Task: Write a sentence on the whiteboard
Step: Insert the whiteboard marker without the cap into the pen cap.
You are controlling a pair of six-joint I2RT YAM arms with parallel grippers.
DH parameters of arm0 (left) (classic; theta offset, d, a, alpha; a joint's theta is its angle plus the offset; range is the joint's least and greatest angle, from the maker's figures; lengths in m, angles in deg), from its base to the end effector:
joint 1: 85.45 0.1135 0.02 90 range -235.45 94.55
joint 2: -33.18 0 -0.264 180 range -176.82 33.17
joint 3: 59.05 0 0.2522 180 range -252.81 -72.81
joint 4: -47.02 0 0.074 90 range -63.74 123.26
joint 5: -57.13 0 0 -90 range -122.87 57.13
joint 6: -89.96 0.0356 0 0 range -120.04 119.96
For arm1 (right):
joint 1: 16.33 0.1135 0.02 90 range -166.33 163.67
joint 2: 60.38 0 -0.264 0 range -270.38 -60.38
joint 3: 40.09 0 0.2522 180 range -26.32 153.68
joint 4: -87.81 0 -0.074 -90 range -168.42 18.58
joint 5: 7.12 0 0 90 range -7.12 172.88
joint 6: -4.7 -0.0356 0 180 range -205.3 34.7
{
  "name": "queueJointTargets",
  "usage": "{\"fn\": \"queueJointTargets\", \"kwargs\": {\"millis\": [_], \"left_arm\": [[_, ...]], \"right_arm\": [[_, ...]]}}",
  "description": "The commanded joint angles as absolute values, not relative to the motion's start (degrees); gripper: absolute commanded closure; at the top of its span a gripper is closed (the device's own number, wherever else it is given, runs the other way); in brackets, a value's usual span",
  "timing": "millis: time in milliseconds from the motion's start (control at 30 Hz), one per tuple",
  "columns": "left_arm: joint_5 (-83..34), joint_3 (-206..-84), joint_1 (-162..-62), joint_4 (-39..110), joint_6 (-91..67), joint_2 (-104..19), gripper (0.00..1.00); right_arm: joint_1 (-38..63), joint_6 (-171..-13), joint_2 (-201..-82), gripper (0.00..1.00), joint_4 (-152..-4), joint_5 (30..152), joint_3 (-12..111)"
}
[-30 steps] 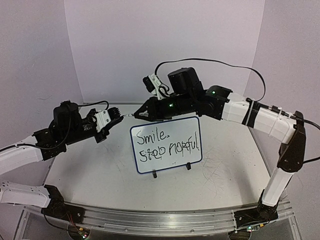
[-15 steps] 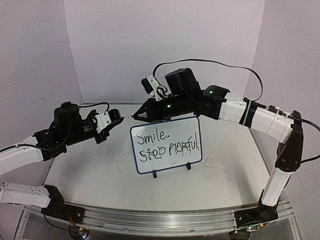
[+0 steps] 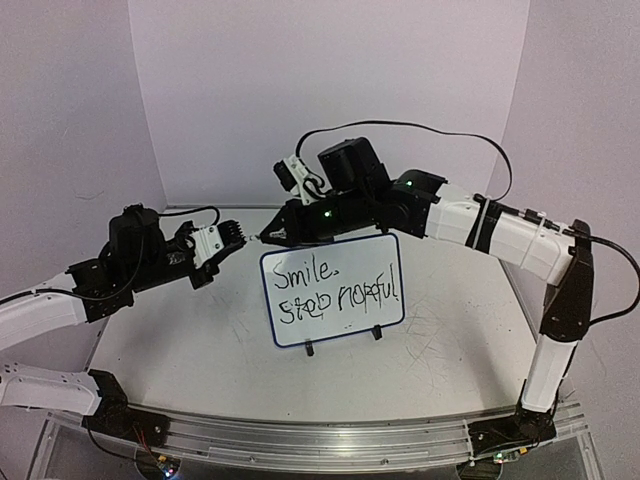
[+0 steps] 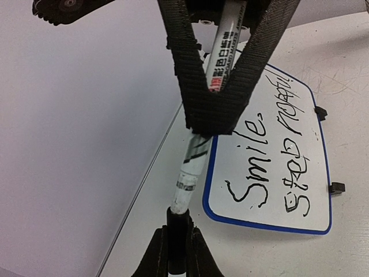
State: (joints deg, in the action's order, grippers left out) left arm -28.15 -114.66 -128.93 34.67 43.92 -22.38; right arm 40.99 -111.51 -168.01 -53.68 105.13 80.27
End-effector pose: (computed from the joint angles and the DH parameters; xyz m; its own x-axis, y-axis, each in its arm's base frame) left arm 0.1648 -0.1603 0.3081 0.4053 0.5691 -0.7155 0.6429 0.3790 0.6656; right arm 0.2275 0.3795 0.3742 -0.6361 -0.2345 -0.7352 -0.7604 0.3526 0.5455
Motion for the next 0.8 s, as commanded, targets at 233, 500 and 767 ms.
{"fn": "queueJointTargets", "kwargs": {"millis": [233, 500, 767], "left_arm": [[-27.67, -123.16, -134.7, 27.65, 51.04, -24.69, 1.0], [-34.77, -127.24, -145.46, 26.23, 53.14, -30.05, 1.0], [-38.59, -125.63, -147.79, 32.49, 50.31, -27.78, 1.0]], "right_arm": [[41.5, -111.07, -176.42, 1.0, -42.57, 109.21, 91.52], [41.44, -112.92, -180.58, 1.0, -38.45, 112.64, 96.03], [41.58, -115.72, -179.39, 1.0, -43.2, 113.59, 91.42]]}}
